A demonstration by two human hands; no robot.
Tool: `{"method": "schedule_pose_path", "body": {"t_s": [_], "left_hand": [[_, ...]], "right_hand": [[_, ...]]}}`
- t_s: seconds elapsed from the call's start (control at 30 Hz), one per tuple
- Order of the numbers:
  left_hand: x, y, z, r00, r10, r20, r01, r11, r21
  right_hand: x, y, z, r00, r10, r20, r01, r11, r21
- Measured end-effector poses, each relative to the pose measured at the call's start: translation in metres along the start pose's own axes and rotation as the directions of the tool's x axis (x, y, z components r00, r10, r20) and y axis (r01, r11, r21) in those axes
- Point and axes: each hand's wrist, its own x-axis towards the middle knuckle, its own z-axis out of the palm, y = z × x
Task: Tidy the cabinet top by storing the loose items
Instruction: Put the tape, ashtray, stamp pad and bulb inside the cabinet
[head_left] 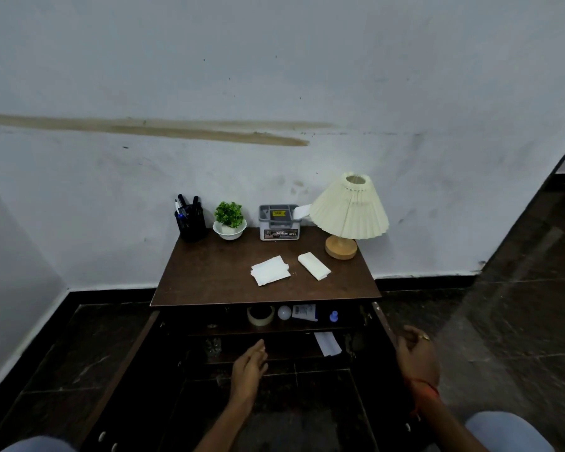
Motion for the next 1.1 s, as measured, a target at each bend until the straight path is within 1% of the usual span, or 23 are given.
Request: {"method": "schedule_pose_path", "body": {"t_s": [0.07,0.13,0.23,0.37,0.47,0.83,1.03,1.1], "left_hand": [[-0.002,-0.001,0.003,1.000,0.001,0.008,-0.001,1.000,0.011],[-0.005,-0.001,0.005,1.000,0.002,0.016,-0.003,1.000,0.017],[-0.009,0.000,0.010,0.999,0.002,0.035,-0.003,1.000,0.021],[-0.011,0.001,0.014,0.998,0.006,0.061,-0.008,1.000,0.024],[-0.014,0.000,0.016,0.997,0.005,0.077,-0.006,1.000,0.020],[-0.020,-0.003,0.003,0.997,-0.017,0.082,0.015,1.000,0.016],[-0.019,0.004,-0.013,0.999,0.002,0.044,-0.002,1.000,-0.013],[-0.020,0.007,-0.022,0.999,0.017,0.032,-0.017,1.000,-0.017]], "right_hand": [[-0.002,0.015,-0.005,0.997,0.071,0.020,-0.070,0.996,-0.049],[-0.008,0.028,-0.006,0.986,0.146,0.078,-0.138,0.985,-0.101],[-0.020,0.040,-0.004,0.962,0.245,0.122,-0.213,0.949,-0.233],[-0.041,0.043,-0.004,0.966,0.235,0.106,-0.187,0.921,-0.342],[-0.053,0.044,-0.003,0.967,0.229,0.109,-0.173,0.910,-0.378],[-0.090,0.027,0.025,0.965,0.239,0.111,-0.184,0.913,-0.363],[-0.112,0.018,0.050,0.970,0.169,0.173,-0.107,0.942,-0.319],[-0.119,0.014,0.060,0.964,0.177,0.198,-0.106,0.940,-0.323]]}}
